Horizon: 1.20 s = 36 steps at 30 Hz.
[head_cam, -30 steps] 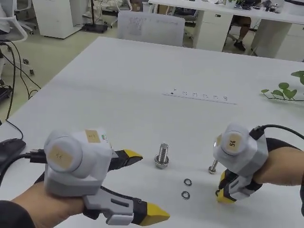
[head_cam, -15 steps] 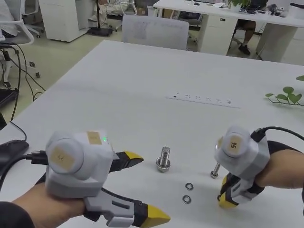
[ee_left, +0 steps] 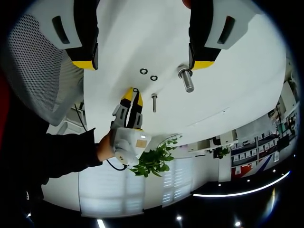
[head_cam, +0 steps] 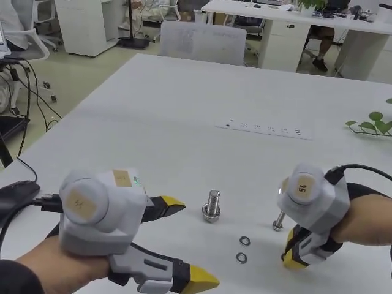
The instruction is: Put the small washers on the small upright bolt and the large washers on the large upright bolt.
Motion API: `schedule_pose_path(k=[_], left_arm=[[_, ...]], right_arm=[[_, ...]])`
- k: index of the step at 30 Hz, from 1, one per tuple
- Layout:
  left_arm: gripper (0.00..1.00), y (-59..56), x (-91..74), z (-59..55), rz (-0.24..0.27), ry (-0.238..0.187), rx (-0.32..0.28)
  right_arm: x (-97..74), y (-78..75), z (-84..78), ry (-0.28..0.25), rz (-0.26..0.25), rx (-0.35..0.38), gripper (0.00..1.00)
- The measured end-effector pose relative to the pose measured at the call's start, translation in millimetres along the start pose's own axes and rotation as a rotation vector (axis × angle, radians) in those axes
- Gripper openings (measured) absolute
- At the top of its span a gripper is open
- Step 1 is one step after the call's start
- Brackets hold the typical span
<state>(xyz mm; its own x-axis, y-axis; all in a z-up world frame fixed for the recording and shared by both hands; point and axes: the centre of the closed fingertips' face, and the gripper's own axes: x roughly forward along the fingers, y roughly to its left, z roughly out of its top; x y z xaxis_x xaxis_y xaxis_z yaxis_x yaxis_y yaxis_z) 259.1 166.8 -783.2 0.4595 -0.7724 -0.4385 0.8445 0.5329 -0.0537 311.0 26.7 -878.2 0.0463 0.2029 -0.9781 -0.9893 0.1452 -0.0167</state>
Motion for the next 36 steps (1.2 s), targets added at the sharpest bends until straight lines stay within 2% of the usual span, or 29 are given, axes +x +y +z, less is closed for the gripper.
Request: schedule_pose_path(k=[13, 19, 36], left_arm=[[0.77, -5.7, 3.4, -2.3, -0.026, 0.007, 0.002], [0.77, -5.7, 1.9, 0.9, -0.022, 0.001, 0.001], [0.77, 0.1, -0.1, 2.2, -0.002, -0.033, -0.022]], right_arm=[[-0.7, 0.8, 0.5, 0.031, -0.017, -0.020, 0.14], [-1.1, 0.1, 0.8, 0.031, -0.010, -0.020, 0.13], [-0.5, 1.6, 1.0, 0.053, -0.015, -0.029, 0.13]])
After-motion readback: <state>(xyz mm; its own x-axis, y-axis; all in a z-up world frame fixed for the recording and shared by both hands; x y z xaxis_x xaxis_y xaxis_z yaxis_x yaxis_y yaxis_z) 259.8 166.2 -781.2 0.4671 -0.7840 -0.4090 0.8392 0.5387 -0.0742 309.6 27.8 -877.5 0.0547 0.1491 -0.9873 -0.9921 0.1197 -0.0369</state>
